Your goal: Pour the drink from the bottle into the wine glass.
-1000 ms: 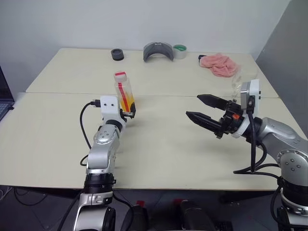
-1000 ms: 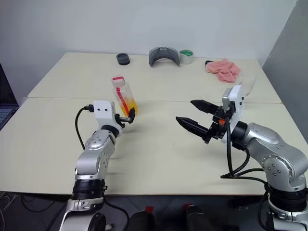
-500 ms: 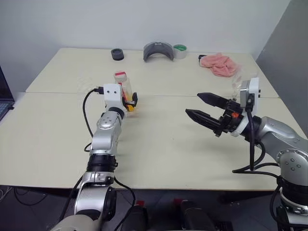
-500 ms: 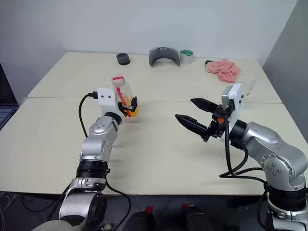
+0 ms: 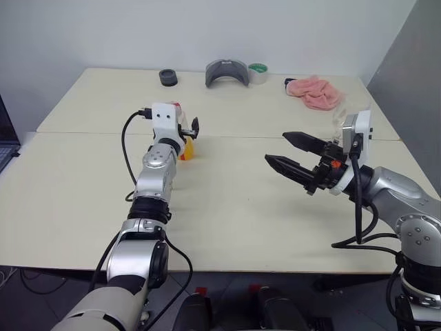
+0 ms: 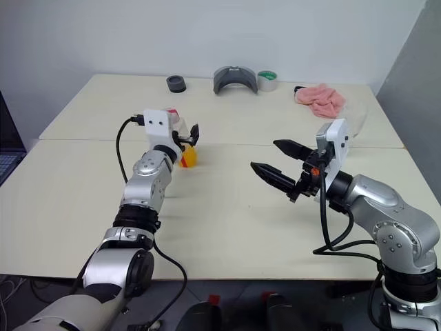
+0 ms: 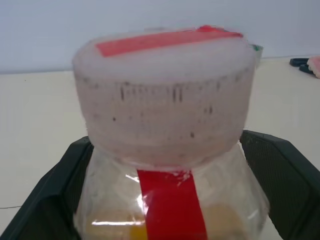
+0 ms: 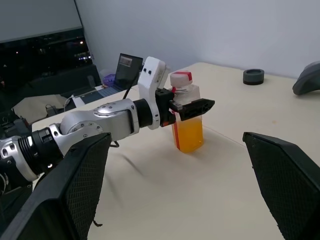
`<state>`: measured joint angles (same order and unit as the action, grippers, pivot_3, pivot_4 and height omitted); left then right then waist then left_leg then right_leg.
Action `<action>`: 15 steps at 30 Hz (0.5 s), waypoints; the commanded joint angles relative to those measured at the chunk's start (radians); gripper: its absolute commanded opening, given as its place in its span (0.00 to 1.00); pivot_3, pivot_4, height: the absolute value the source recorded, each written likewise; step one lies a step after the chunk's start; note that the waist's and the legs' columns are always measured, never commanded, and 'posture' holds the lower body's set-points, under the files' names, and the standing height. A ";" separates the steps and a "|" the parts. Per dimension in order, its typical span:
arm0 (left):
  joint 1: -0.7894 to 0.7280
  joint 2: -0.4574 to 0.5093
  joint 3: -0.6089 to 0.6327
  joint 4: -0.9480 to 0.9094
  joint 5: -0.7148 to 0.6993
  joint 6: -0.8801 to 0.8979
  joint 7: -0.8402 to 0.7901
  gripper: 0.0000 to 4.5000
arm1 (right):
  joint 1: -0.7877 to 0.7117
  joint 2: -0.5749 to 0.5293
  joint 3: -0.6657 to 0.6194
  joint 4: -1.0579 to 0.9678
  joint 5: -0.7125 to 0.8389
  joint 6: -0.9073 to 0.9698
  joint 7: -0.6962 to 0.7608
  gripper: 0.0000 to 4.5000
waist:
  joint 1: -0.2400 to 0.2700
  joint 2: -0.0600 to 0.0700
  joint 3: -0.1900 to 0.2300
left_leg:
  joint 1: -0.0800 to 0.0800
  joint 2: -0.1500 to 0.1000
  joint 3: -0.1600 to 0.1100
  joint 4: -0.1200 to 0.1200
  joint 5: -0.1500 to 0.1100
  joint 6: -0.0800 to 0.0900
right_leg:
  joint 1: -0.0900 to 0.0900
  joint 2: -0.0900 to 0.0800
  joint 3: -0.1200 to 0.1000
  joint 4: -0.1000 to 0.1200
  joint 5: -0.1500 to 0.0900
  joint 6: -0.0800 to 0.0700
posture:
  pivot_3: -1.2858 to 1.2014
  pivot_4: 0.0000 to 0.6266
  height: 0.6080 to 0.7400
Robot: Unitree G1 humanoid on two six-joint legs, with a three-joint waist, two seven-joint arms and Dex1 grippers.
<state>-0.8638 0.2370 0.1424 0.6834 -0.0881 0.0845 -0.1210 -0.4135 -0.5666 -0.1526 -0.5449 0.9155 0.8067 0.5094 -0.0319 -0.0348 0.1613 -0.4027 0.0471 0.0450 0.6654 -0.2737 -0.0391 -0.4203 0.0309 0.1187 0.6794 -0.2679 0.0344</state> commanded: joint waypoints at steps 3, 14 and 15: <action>-0.041 -0.001 -0.003 0.006 0.006 -0.046 -0.001 0.99 | -0.004 -0.002 -0.010 -0.033 -0.004 -0.027 -0.010 1.00 | 0.000 0.000 0.000 | 0.000 0.000 0.000 0.000 0.000 0.000 | 0.000 0.000 0.000 0.000 0.000 0.000 | 0.52 0.24 1.00; -0.048 0.002 0.000 0.011 0.002 -0.061 -0.003 0.99 | -0.010 0.002 -0.007 -0.024 -0.011 -0.037 -0.009 1.00 | 0.000 0.000 0.000 | 0.000 0.000 0.000 0.000 0.000 0.000 | 0.000 0.000 0.000 0.000 0.000 0.000 | 0.52 0.24 1.00; -0.048 0.002 0.000 0.011 0.002 -0.061 -0.004 0.99 | -0.010 0.003 -0.007 -0.024 -0.012 -0.037 -0.009 1.00 | 0.000 0.000 0.000 | 0.000 0.000 0.000 0.000 0.000 0.000 | 0.000 0.000 0.000 0.000 0.000 0.000 | 0.52 0.24 1.00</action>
<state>-0.8784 0.2336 0.1423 0.7157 -0.0887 0.0528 -0.1214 -0.4126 -0.5665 -0.1526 -0.5449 0.8978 0.7921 0.5004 -0.0318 -0.0348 0.1613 -0.4028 0.0471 0.0450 0.6654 -0.2737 -0.0392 -0.4204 0.0309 0.1188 0.6795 -0.2679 0.0344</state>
